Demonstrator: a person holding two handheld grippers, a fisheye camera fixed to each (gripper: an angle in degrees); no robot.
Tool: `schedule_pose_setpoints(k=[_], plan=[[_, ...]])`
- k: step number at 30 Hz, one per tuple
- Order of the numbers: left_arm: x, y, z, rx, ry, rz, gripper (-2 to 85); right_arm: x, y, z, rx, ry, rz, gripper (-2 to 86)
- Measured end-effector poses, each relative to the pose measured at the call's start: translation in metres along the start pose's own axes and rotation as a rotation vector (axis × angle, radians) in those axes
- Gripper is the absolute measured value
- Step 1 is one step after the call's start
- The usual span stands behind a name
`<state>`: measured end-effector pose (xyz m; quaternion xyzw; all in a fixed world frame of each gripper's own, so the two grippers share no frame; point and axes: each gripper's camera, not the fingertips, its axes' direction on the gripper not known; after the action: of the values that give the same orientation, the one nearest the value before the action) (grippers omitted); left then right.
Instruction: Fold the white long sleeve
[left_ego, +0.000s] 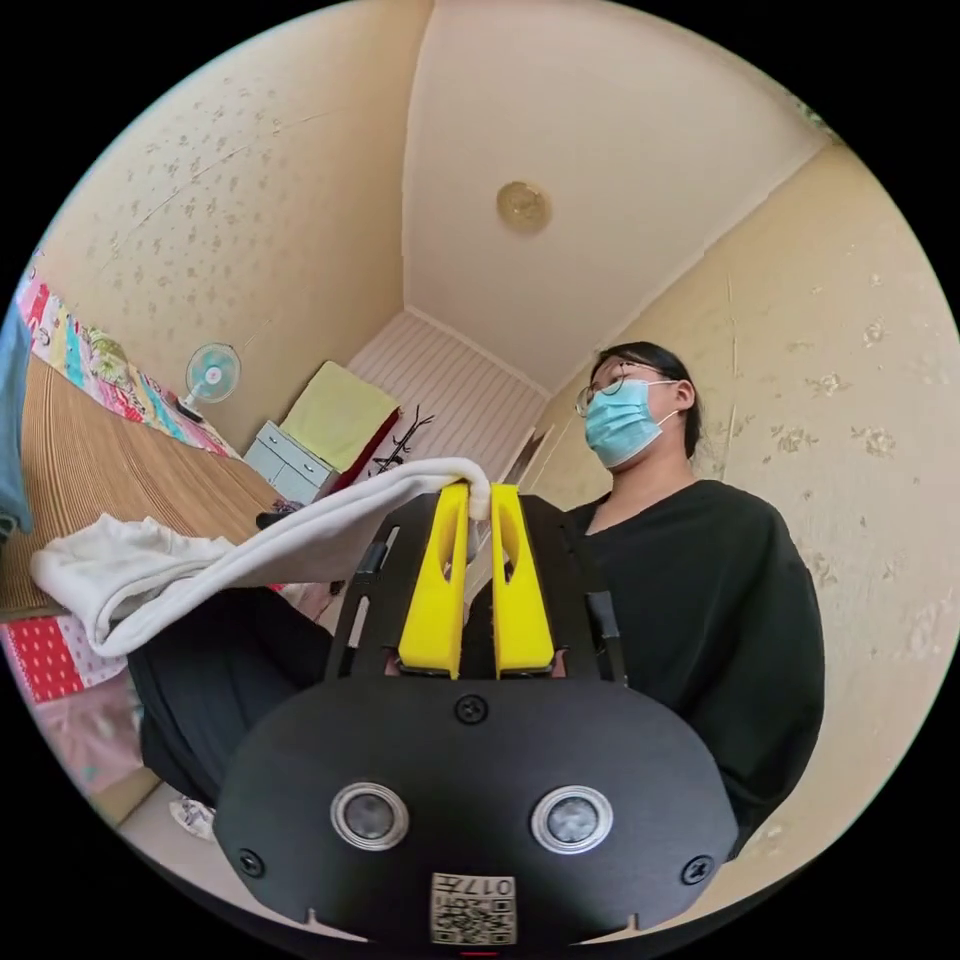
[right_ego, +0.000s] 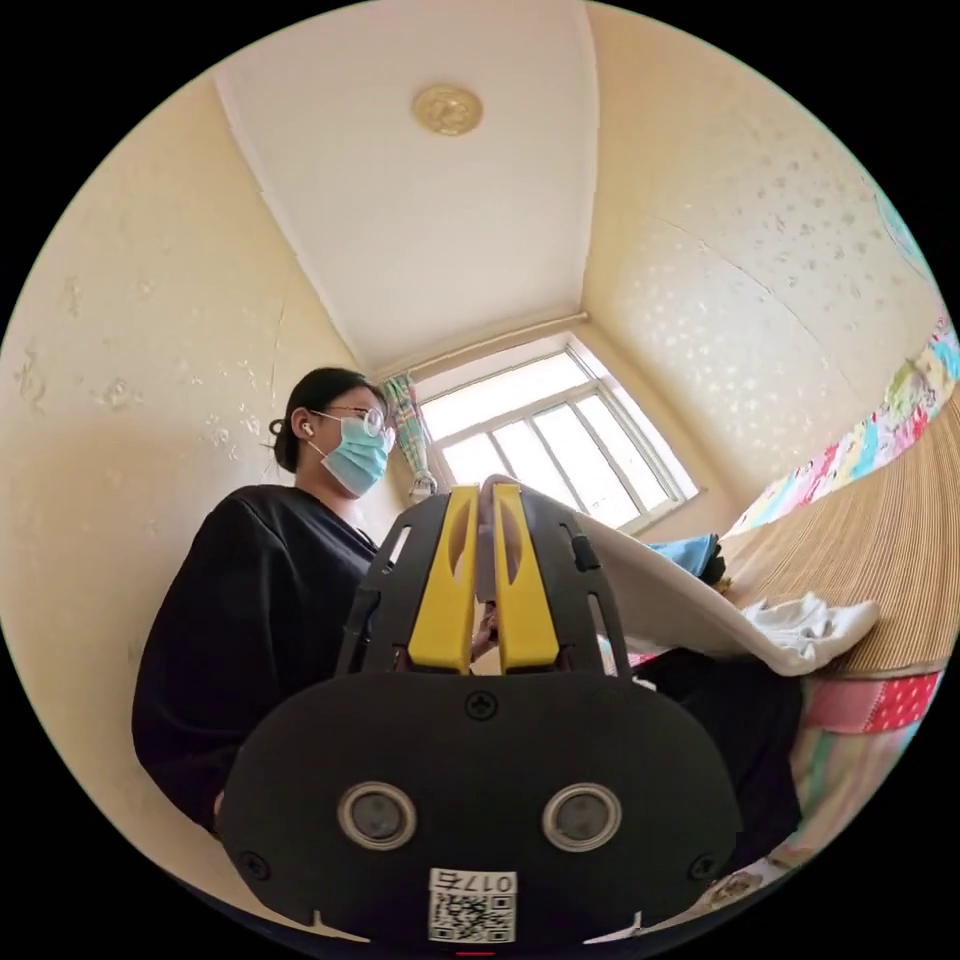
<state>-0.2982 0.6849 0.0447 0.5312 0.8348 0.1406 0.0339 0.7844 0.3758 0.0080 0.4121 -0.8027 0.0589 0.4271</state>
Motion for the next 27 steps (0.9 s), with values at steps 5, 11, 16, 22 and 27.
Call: schedule_pose_setpoints(k=[5, 11, 16, 22, 27], plan=[[0.059, 0.005, 0.001, 0.015, 0.131, 0.149, 4.3, -0.072, 0.016, 0.004, -0.049, -0.148, -0.230, 2.4], [0.111, 0.007, -0.001, 0.017, 0.246, 0.284, 4.2, -0.146, 0.024, 0.019, -0.160, -0.225, -0.451, 2.2], [0.122, 0.007, -0.005, 0.028, 0.252, 0.320, 4.3, -0.178, 0.034, 0.028, -0.268, -0.234, -0.574, 2.1], [0.126, -0.008, 0.014, 0.037, 0.353, 0.435, 4.2, -0.174, 0.044, 0.027, -0.178, -0.338, -0.618, 2.0], [0.098, -0.049, 0.027, -0.014, 0.300, 0.379, 4.3, -0.167, 0.034, 0.039, -0.229, -0.349, -0.670, 2.1]])
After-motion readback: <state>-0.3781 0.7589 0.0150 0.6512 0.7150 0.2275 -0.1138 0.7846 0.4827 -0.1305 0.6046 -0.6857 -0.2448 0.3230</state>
